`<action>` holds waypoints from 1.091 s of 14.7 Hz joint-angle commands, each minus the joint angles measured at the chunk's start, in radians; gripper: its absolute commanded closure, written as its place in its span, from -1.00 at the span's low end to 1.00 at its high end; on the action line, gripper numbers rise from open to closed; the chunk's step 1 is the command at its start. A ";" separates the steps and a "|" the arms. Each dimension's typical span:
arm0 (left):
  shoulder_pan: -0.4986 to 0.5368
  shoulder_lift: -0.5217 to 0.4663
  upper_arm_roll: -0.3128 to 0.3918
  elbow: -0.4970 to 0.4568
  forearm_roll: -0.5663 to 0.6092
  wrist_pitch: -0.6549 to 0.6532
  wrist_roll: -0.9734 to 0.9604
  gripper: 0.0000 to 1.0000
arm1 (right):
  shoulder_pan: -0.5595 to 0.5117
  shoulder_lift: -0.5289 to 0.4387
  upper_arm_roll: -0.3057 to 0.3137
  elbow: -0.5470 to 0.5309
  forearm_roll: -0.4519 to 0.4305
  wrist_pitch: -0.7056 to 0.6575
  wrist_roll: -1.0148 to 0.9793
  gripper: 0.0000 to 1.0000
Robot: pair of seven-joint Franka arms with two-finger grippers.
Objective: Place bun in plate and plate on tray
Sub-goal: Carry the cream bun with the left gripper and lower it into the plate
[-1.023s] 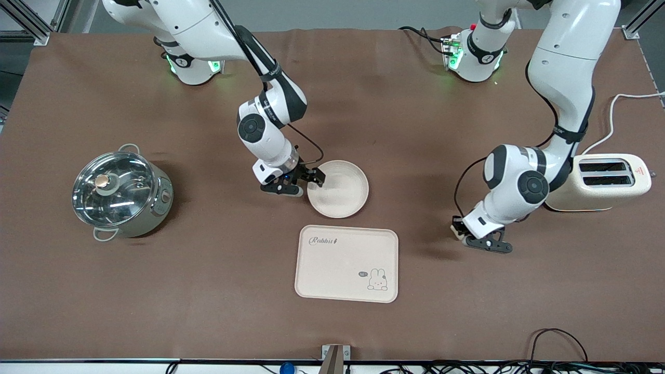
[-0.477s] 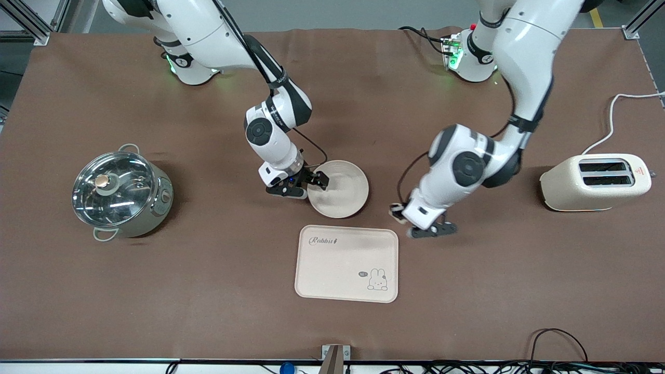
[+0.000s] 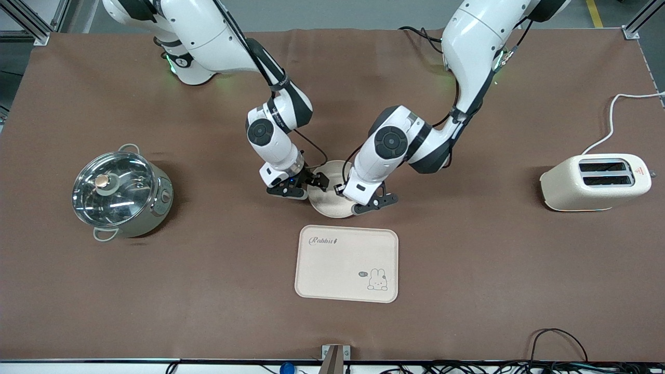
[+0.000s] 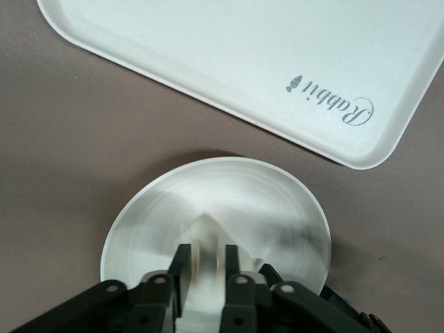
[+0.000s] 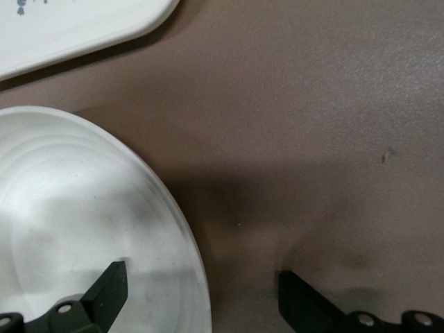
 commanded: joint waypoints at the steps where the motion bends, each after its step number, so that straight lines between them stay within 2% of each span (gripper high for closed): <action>1: 0.005 0.010 0.009 0.023 -0.003 -0.006 -0.015 -1.00 | 0.018 0.015 -0.009 0.013 0.020 0.014 0.008 -0.89; 3: 0.006 0.002 0.010 0.023 -0.003 -0.009 -0.018 -1.00 | 0.021 0.015 -0.009 0.013 0.020 0.014 0.006 -0.61; 4: 0.014 -0.004 0.013 0.025 0.001 -0.019 -0.010 -1.00 | 0.021 0.015 -0.009 0.013 0.020 0.014 0.004 -0.40; 6: 0.045 -0.064 0.015 0.025 0.076 -0.096 0.011 -1.00 | 0.021 0.014 -0.009 0.013 0.020 0.014 0.000 -0.12; 8: 0.092 -0.140 0.013 0.017 0.156 -0.203 0.113 -1.00 | 0.019 0.014 -0.009 0.016 0.020 0.014 -0.003 0.29; 11: 0.192 -0.232 0.009 0.017 0.161 -0.314 0.323 -1.00 | 0.018 0.012 -0.009 0.017 0.020 0.014 -0.003 0.94; 12: 0.227 -0.257 0.009 0.018 0.161 -0.340 0.392 -1.00 | 0.018 0.011 -0.009 0.017 0.020 0.014 -0.003 0.99; 16: 0.356 -0.355 0.007 0.023 0.161 -0.440 0.626 -1.00 | 0.009 0.000 -0.009 0.021 0.017 0.013 -0.005 0.99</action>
